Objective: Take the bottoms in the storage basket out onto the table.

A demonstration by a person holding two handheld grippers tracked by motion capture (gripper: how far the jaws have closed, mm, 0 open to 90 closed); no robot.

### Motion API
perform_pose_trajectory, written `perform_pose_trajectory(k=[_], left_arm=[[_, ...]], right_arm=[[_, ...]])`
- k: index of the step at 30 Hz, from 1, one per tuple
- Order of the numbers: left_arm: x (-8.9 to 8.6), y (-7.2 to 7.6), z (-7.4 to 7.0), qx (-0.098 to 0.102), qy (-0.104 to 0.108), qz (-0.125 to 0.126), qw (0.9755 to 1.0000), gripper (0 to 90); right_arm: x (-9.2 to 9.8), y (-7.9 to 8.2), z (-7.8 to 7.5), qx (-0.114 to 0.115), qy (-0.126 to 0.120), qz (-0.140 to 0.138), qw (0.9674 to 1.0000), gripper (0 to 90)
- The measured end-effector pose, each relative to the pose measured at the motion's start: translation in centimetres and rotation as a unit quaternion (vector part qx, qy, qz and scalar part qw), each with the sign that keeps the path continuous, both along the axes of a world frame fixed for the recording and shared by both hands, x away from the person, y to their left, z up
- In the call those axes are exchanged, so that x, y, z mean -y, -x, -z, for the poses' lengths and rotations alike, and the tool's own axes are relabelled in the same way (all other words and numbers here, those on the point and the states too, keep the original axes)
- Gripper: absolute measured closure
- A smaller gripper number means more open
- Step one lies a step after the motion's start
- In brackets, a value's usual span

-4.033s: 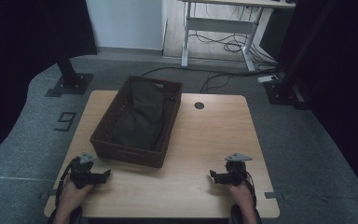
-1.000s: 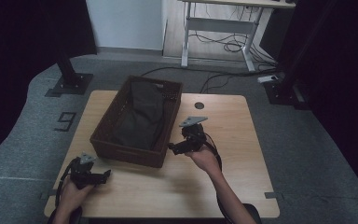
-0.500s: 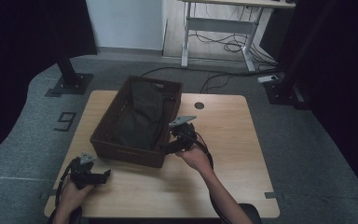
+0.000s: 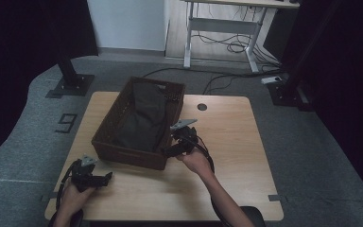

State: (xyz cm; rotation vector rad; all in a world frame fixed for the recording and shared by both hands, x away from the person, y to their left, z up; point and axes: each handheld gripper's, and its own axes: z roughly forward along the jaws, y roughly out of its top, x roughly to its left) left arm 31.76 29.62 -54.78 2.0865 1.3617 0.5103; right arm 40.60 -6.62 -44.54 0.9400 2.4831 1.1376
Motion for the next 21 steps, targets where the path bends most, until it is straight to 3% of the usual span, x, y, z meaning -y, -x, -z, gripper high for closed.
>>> perform_pose_trajectory(k=[21], left_arm=[[0.0, 0.0, 0.0, 0.0, 0.0, 0.0, 1.0, 0.0]], right_arm=[[2.6, -0.3, 0.2, -0.006, -0.006, 0.037, 0.9993, 1.6]])
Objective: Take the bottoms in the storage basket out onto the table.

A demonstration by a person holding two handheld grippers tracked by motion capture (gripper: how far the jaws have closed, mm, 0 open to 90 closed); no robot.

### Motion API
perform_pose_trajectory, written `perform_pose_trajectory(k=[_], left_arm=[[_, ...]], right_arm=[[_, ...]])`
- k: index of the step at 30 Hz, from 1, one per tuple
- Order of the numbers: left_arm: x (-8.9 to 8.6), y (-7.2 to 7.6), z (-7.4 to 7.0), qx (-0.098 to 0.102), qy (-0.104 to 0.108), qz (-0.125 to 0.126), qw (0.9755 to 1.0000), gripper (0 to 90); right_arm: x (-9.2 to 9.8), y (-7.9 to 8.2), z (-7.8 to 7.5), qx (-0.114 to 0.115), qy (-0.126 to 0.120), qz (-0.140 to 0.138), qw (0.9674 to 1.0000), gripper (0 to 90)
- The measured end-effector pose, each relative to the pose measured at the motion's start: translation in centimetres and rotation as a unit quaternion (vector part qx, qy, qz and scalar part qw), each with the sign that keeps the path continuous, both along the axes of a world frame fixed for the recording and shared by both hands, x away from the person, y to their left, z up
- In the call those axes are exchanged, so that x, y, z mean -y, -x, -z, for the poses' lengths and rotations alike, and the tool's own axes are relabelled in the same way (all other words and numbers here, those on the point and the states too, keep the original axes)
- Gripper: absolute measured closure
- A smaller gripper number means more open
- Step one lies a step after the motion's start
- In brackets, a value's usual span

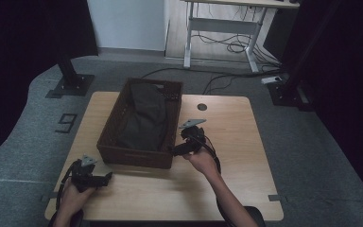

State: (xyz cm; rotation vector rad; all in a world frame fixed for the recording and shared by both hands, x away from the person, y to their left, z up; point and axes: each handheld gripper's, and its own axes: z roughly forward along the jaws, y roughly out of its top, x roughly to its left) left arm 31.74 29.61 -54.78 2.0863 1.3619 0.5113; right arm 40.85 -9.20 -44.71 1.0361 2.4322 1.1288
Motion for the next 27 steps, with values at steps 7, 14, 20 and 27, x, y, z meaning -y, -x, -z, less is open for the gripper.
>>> perform_pose_trajectory(k=[7, 14, 20, 27], left_arm=[[0.0, 0.0, 0.0, 0.0, 0.0, 0.0, 1.0, 0.0], [0.0, 0.0, 0.0, 0.0, 0.0, 0.001, 1.0, 0.0], [0.0, 0.0, 0.0, 0.001, 0.002, -0.001, 1.0, 0.0], [0.0, 0.0, 0.0, 0.0, 0.001, -0.001, 1.0, 0.0]], right_arm=[[1.0, -0.1, -0.1, 0.002, 0.003, 0.01, 0.9999, 3.8], [2.0, -0.2, -0.1, 0.001, -0.002, 0.013, 0.9999, 9.8], [3.0, -0.3, -0.2, 0.006, 0.0, 0.02, 0.9998, 12.9], [4.0, -0.4, -0.2, 0.006, -0.001, 0.034, 0.9994, 13.0]])
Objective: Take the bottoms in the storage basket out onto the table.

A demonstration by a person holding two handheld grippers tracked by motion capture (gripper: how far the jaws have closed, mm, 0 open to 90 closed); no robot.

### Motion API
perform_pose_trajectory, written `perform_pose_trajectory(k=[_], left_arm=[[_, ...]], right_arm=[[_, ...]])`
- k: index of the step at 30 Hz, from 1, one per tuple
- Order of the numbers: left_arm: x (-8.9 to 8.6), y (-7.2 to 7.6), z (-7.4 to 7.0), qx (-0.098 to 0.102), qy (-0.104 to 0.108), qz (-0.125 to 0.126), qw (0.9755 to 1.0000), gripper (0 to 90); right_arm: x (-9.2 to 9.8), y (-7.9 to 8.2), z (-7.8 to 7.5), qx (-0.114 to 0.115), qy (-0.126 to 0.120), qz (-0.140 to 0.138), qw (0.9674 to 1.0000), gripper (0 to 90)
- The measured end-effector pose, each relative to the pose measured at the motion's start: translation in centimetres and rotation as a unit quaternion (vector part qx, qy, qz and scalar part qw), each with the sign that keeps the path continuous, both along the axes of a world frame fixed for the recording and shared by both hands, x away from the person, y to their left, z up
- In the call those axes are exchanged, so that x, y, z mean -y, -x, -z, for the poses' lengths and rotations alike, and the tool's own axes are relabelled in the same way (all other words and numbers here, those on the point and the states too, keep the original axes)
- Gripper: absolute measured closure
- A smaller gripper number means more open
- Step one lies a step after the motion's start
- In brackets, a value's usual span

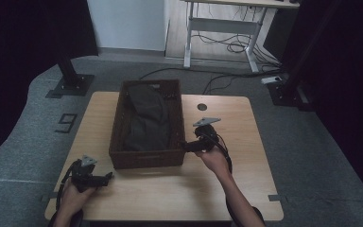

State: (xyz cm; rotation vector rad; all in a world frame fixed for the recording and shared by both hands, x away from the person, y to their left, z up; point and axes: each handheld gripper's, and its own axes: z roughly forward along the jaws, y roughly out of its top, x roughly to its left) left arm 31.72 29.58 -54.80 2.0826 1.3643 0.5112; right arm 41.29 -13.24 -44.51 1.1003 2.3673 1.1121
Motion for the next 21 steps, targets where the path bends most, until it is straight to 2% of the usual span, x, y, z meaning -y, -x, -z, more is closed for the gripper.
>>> perform_pose_trajectory(k=[6, 21], left_arm=[[0.0, 0.0, 0.0, 0.0, 0.0, 0.0, 1.0, 0.0], [0.0, 0.0, 0.0, 0.0, 0.0, -0.001, 1.0, 0.0]], right_arm=[[0.8, -0.2, 0.0, 0.002, 0.003, 0.011, 0.9999, 13.9], [2.4, -0.5, -0.3, 0.0, 0.004, 0.012, 0.9999, 28.9]])
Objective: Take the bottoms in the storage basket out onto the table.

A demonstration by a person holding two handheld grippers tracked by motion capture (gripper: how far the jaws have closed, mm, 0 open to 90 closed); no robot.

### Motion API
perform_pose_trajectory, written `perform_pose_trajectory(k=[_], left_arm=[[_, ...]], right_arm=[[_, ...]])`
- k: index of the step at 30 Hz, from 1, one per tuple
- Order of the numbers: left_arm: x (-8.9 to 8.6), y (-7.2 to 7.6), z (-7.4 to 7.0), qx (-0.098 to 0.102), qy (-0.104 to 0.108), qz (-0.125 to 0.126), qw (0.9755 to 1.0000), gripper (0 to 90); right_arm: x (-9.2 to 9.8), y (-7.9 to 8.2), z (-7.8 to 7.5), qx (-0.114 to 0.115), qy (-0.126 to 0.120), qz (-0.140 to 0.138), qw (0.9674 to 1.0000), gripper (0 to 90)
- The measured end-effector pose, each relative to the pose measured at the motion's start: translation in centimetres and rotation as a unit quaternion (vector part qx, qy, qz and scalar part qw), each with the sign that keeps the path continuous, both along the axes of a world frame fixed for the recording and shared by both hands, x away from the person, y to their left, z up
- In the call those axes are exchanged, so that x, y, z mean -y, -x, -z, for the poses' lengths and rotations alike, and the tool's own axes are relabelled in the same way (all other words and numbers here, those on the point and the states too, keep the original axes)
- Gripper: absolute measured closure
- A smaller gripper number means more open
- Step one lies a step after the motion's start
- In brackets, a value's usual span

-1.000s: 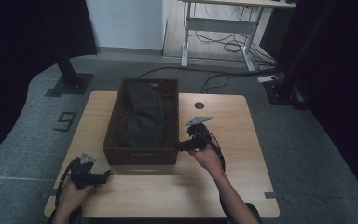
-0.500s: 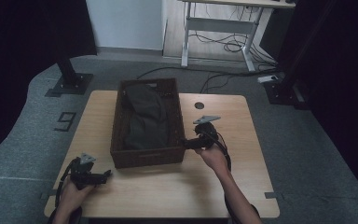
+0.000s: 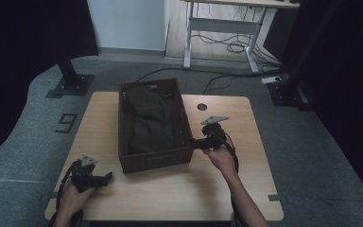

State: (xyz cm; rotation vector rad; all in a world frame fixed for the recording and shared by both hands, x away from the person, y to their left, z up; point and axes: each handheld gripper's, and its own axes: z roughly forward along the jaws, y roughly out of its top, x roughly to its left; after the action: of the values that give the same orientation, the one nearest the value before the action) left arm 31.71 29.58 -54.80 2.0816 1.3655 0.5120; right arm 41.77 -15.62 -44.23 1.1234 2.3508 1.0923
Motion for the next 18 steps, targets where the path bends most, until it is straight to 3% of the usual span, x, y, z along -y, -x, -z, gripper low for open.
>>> perform_pose_trajectory(k=[7, 13, 18], left_arm=[[0.0, 0.0, 0.0, 0.0, 0.0, 0.0, 1.0, 0.0], [0.0, 0.0, 0.0, 0.0, 0.0, 0.0, 1.0, 0.0], [0.0, 0.0, 0.0, 0.0, 0.0, 0.0, 1.0, 0.0]], right_arm=[[0.7, -0.2, 0.0, -0.004, -0.004, 0.004, 1.0, 34.8], [1.3, -0.4, -0.3, -0.006, 0.001, 0.004, 1.0, 47.4], [1.9, -0.7, -0.3, -0.01, 0.0, 0.009, 0.9999, 52.8]])
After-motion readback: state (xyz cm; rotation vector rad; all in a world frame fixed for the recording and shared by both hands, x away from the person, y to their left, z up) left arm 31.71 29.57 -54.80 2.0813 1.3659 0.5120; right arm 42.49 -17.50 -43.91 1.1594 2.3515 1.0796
